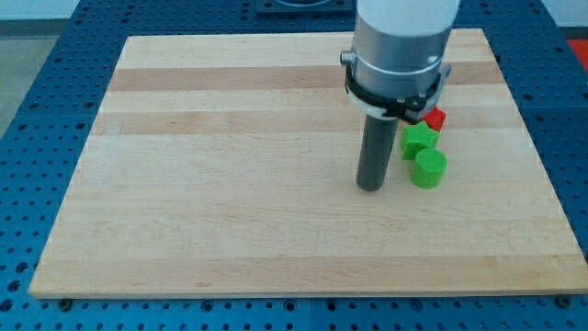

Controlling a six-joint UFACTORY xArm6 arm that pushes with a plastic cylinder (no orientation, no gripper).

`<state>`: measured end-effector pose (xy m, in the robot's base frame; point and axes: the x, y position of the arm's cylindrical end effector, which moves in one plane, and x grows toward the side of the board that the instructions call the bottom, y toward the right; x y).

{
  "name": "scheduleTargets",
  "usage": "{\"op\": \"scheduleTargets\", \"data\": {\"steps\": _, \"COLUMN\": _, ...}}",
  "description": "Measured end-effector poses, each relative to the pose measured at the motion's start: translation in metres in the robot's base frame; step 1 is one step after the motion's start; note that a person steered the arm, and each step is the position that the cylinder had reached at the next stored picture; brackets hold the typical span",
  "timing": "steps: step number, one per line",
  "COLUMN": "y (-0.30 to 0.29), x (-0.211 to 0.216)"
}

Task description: Move the yellow heart to the yellow hexagon

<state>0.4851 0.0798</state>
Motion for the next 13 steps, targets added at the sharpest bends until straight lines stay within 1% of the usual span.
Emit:
{"op": "scheduleTargets", "data": {"steps": 1, "y": 0.076, "x": -0.006}}
{"op": "scheduleTargets", "data": {"steps": 2, "y": 0.067, "x": -0.003}}
{"op": "scheduleTargets", "data": {"steps": 3, "y": 0.006, "x": -0.019}}
{"op": "scheduleTargets", "data": {"steps": 4, "y": -0.023, "x": -0.050}}
{"op": "scheduleTargets", "data": {"steps": 5, "y": 0.055, "x": -0.034}}
{"op": "scheduleTargets", "data": {"steps": 6, "y": 0.069, "x": -0.035}}
{"op": "scheduleTargets", "data": {"steps": 7, "y": -0.009, "x": -0.040}}
{"op": "scheduleTargets", "data": {"steps": 8, "y": -0.013, "x": -0.103}}
{"op": "scheduleTargets", "data": {"steps": 9, "y": 0.009, "x": -0.129}}
{"op": "scheduleTargets", "data": {"steps": 10, "y": 0.059, "x": -0.124}}
{"op": "scheduleTargets", "data": {"steps": 11, "y": 0.096, "x": -0.109}}
{"op": "scheduleTargets", "data": {"steps": 12, "y": 0.110, "x": -0.109}}
{"op": "scheduleTargets", "data": {"steps": 13, "y": 0.060, "x": -0.110}}
